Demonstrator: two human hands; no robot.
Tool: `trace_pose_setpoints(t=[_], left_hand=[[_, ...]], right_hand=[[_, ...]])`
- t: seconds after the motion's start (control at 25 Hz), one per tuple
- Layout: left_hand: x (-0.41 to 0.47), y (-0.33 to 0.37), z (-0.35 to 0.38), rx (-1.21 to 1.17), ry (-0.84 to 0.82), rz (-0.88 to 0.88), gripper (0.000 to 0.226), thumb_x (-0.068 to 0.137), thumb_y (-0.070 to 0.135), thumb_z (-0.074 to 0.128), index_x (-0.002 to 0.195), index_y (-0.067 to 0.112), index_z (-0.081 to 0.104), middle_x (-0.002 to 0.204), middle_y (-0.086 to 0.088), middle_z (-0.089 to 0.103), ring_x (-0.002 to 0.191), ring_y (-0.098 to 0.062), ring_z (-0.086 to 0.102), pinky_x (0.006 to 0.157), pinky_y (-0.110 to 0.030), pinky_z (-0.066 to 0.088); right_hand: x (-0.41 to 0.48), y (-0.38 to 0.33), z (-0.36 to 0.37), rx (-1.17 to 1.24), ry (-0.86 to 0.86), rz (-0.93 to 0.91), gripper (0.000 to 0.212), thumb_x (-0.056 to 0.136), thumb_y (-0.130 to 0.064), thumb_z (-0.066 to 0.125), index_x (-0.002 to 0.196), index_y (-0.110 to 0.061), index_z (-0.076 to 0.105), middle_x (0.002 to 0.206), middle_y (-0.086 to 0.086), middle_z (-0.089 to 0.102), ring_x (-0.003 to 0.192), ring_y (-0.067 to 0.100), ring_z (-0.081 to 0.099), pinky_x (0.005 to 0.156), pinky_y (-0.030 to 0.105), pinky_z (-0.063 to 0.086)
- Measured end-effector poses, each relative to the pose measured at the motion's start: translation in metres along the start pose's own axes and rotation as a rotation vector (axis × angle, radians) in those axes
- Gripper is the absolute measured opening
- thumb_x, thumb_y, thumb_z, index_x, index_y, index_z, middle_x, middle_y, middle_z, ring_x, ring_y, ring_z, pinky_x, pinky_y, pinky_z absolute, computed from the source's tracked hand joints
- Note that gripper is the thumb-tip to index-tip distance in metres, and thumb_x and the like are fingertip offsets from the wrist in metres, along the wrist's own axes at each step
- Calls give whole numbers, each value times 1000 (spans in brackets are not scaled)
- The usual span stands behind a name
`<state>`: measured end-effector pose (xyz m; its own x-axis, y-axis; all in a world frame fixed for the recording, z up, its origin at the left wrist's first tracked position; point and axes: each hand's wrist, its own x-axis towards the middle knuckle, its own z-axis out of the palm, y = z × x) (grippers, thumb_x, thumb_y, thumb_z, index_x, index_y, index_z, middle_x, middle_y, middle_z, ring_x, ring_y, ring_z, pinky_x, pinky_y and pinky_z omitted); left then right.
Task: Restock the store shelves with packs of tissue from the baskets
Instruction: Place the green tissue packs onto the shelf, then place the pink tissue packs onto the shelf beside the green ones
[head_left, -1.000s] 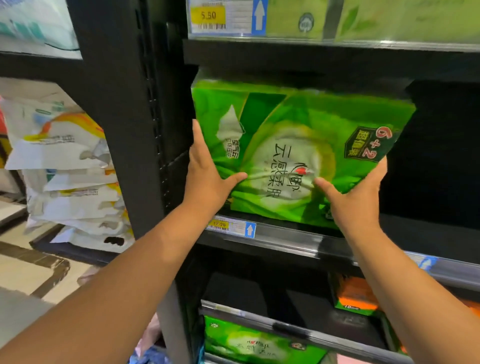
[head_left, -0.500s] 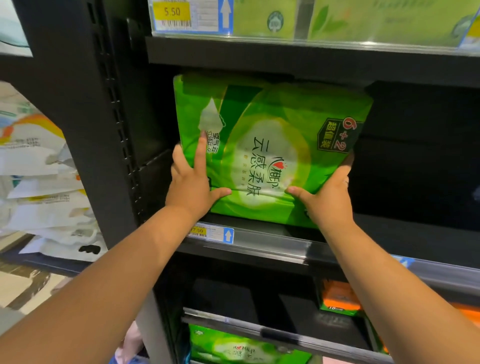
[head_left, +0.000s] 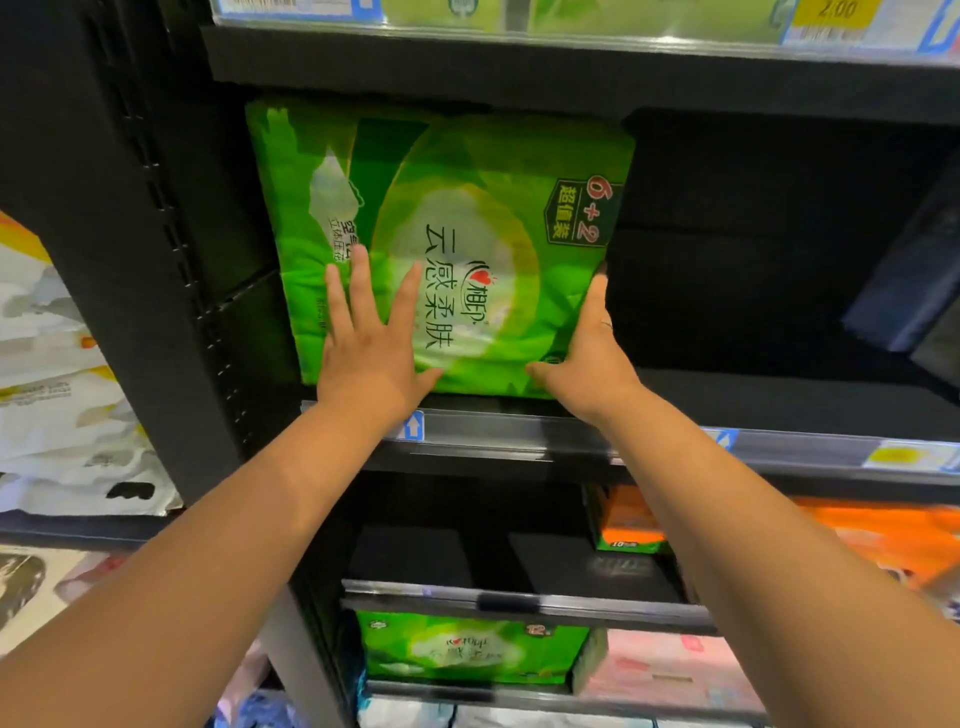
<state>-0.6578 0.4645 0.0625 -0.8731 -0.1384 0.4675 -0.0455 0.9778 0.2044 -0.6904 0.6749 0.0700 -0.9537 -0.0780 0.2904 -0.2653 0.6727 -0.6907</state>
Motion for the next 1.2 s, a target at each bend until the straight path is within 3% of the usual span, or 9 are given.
trace_pose_setpoints(t=[0.08,0.16,0.28,0.4,0.56,0.68,0.88,1.2], left_hand=[[-5,0,1,9,5,30,108,79,47,72,150,37,-8,155,-9,-29,144,-36,-21,115,-52,17],[-12,4,1,-6,14,94,104,78,48,71,152,32,-1,159,-11,-13,146,-37,-11,117,-51,13],[-26,25,-5,3,-8,207,94,79,52,68,152,25,14,159,-14,11,146,-35,7,119,-48,13],[-50,67,-18,-1,-28,301,83,81,54,64,149,25,26,151,-10,32,140,-30,26,116,-42,23],[-95,147,-29,-44,-46,467,71,80,55,63,141,28,41,132,0,51,122,-24,47,97,-39,42],[-128,209,-27,-84,-124,539,72,79,60,61,141,30,39,132,3,51,123,-22,46,98,-38,42],[-178,332,5,-111,-255,732,79,79,68,54,145,31,31,141,3,45,130,-20,42,108,-41,36],[-253,528,64,-181,-369,1040,76,74,66,44,136,22,46,133,-5,52,123,-28,47,103,-43,40]], right_hand=[[-3,2,-9,-5,-47,1,120,79,-18,75,149,-32,-21,151,3,31,128,23,45,103,40,43],[-13,4,-19,-87,-41,-8,108,81,-27,74,152,-31,-7,147,7,34,124,25,48,99,40,45],[-38,11,-30,-430,4,-77,80,85,-46,65,150,-26,23,149,11,27,126,35,43,98,48,45],[-73,18,-53,-616,43,-120,68,88,-53,56,146,-28,32,147,9,32,127,35,40,99,50,43],[-131,51,-112,-730,102,-105,53,89,-53,48,136,-27,45,132,4,49,118,28,46,90,43,45],[-178,90,-165,-792,85,-1,52,88,-55,47,131,-27,49,126,4,54,113,28,48,84,42,45],[-263,188,-262,-862,65,254,59,87,-62,46,137,-31,40,138,5,47,120,30,45,90,41,43],[-381,317,-365,-827,137,660,68,85,-63,48,143,-31,34,145,8,39,129,31,41,101,42,42]])
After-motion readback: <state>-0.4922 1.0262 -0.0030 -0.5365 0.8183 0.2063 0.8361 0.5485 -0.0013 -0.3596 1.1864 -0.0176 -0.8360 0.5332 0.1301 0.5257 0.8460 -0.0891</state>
